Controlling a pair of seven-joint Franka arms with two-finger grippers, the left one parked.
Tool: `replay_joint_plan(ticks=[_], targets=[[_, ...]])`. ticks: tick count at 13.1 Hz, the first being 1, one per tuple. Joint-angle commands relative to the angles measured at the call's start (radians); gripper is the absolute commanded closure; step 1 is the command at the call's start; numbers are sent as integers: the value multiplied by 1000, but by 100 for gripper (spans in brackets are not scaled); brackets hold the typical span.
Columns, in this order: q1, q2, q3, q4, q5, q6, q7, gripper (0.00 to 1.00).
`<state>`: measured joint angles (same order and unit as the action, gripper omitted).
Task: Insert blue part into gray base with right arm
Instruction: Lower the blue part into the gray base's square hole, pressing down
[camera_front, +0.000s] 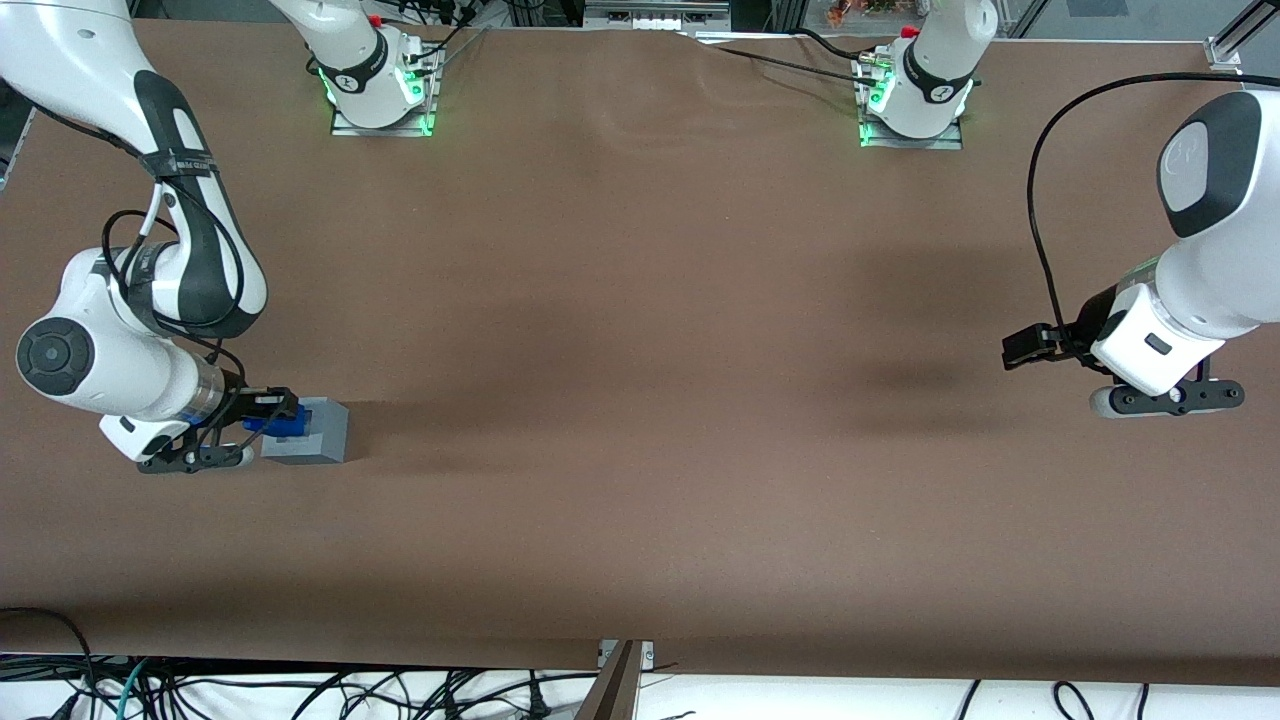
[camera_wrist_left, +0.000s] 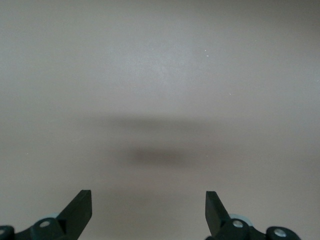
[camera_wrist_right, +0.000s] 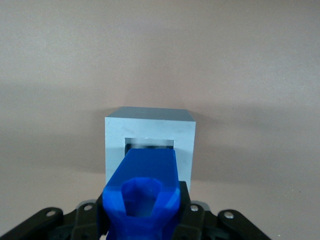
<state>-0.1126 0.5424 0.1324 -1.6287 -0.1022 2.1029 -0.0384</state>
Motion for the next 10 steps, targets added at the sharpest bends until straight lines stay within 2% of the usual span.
replay_joint_plan(ticks=[1, 10], targets=[[-1, 19, 6, 35, -2, -7, 0, 84], [4, 27, 9, 36, 1, 8, 3, 84]])
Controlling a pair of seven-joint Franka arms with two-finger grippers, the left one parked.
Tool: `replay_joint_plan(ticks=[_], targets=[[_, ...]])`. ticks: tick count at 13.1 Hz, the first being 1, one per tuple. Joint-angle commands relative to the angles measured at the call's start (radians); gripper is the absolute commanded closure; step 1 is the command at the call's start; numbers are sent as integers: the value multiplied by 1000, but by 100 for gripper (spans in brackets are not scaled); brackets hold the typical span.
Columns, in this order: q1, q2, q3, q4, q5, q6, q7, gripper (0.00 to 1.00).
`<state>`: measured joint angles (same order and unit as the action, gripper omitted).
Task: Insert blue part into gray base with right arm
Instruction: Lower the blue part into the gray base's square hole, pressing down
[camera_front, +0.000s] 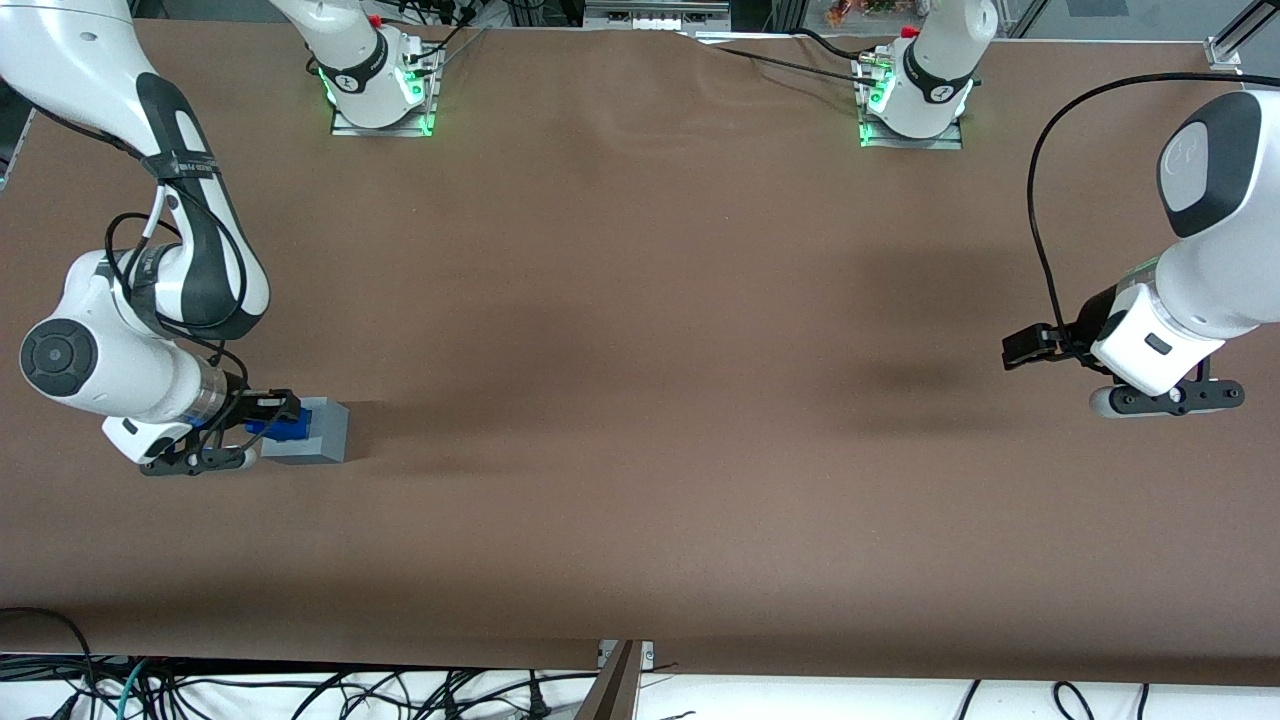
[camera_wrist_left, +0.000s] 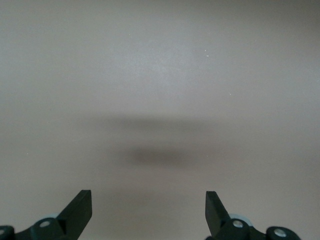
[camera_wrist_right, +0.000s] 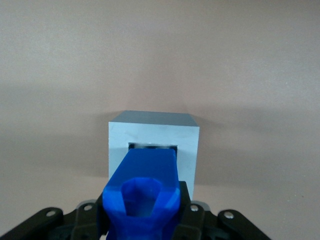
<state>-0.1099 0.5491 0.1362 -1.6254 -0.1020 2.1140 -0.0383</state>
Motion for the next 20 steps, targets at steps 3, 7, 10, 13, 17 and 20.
replay_joint_plan(ticks=[3, 7, 10, 13, 17, 20], targets=[[-1, 22, 5, 33, 1, -3, 1, 84], [-4, 22, 5, 33, 1, 15, 3, 84], [-4, 22, 5, 33, 1, 17, 3, 84], [-4, 23, 5, 32, 2, 18, 3, 84], [-4, 26, 3, 29, 2, 26, 3, 84], [-4, 28, 3, 25, 2, 26, 3, 84]])
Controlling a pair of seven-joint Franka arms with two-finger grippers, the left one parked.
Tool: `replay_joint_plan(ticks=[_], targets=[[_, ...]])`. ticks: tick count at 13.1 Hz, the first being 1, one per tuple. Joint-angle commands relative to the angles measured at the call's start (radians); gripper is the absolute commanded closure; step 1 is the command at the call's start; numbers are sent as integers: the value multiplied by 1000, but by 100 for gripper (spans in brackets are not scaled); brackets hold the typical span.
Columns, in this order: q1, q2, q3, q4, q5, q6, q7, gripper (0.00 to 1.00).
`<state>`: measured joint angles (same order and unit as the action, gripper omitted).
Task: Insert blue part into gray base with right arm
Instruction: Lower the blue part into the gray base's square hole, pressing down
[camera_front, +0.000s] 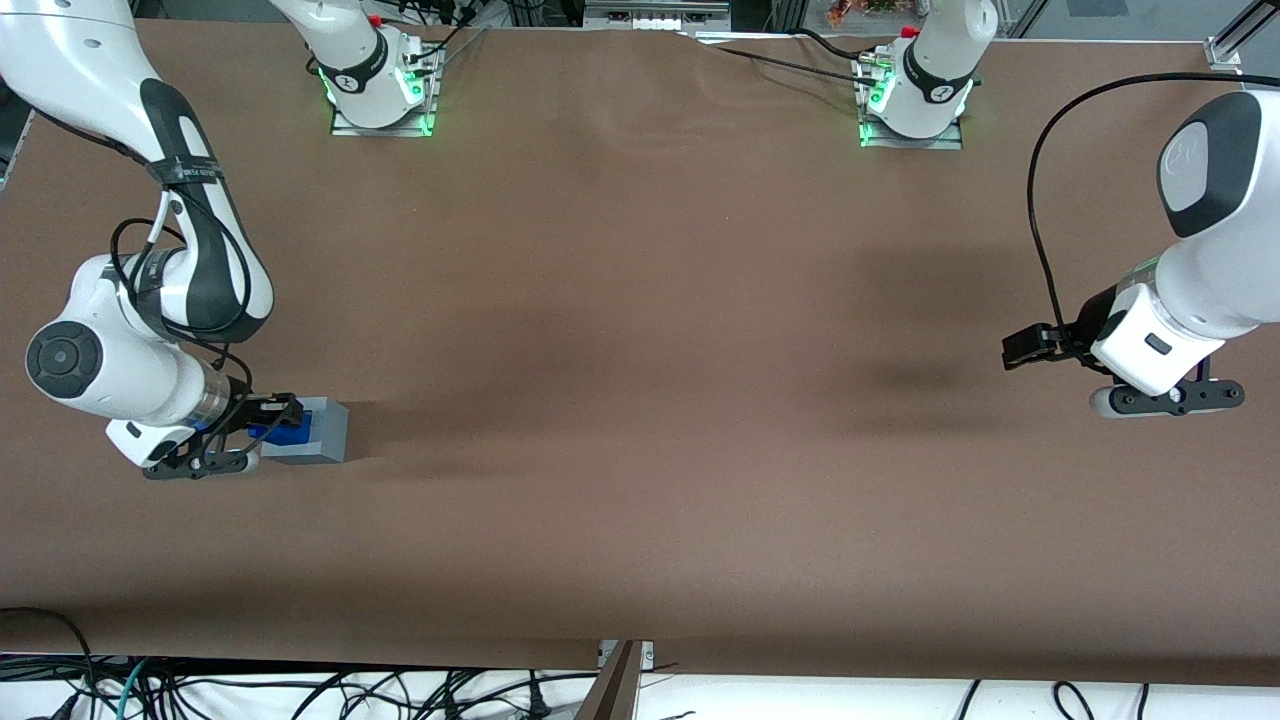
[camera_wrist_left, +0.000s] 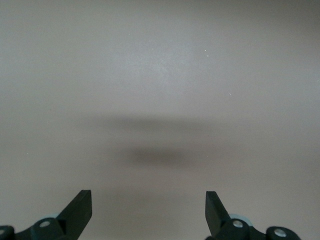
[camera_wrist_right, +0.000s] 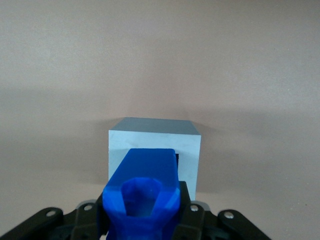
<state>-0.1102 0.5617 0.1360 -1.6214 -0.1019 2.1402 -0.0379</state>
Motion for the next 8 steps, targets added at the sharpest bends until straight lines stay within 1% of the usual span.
replay_joint_plan(ticks=[1, 8], targets=[[-3, 15, 4, 20, 2, 0, 3, 84], [-3, 17, 4, 11, 2, -2, 3, 84]])
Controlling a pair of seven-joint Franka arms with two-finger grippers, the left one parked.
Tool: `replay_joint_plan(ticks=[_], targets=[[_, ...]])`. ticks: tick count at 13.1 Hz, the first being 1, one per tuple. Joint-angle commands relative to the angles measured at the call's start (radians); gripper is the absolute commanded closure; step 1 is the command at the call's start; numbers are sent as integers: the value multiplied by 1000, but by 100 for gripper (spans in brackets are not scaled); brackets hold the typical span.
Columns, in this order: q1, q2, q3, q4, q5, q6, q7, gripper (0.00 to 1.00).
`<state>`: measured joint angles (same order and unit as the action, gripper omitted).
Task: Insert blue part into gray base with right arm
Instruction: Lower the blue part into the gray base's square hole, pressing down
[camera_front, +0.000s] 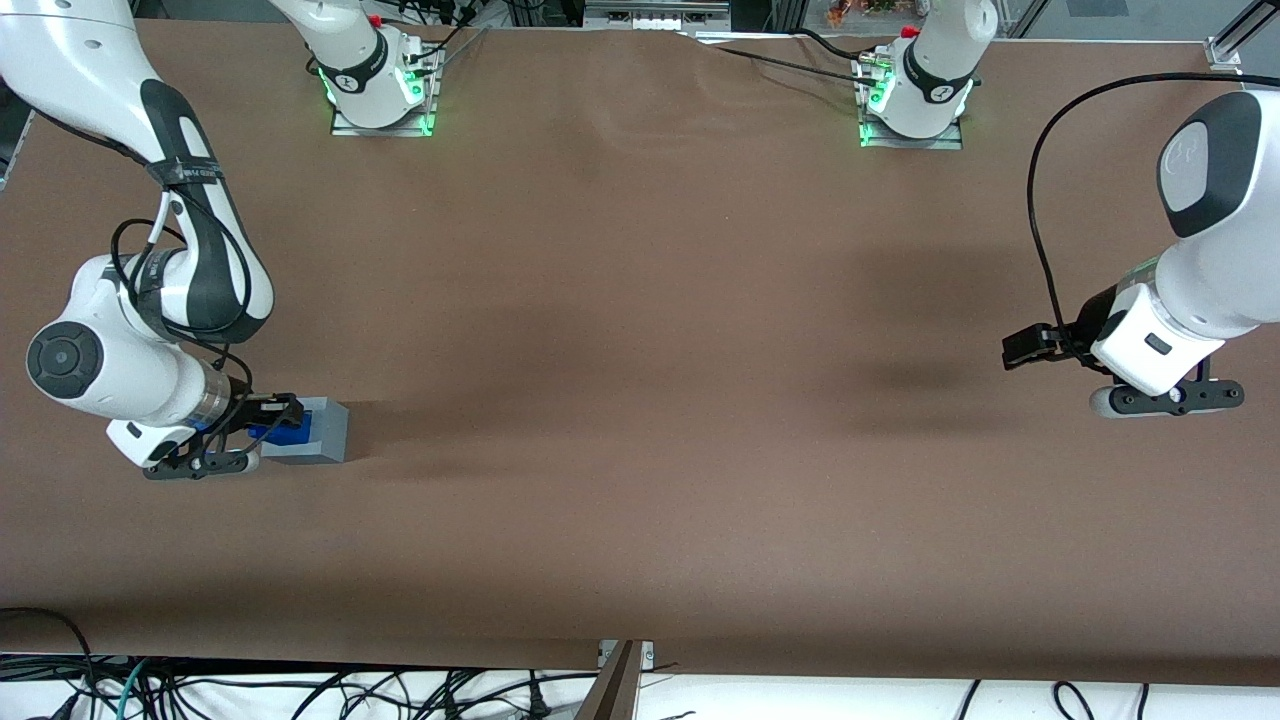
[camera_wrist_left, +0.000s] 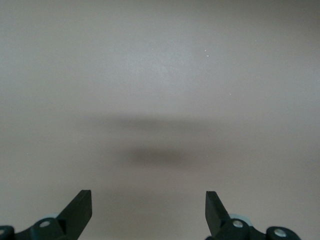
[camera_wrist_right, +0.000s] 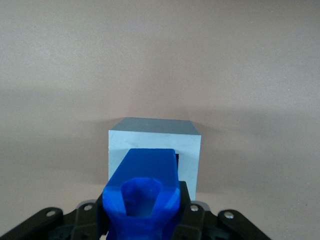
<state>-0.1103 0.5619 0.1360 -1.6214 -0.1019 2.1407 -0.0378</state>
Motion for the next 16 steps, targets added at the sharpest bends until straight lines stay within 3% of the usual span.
replay_joint_plan(ticks=[1, 16], targets=[[-5, 18, 4, 9, 2, -2, 3, 84], [-9, 19, 4, -11, 2, -21, 4, 84]])
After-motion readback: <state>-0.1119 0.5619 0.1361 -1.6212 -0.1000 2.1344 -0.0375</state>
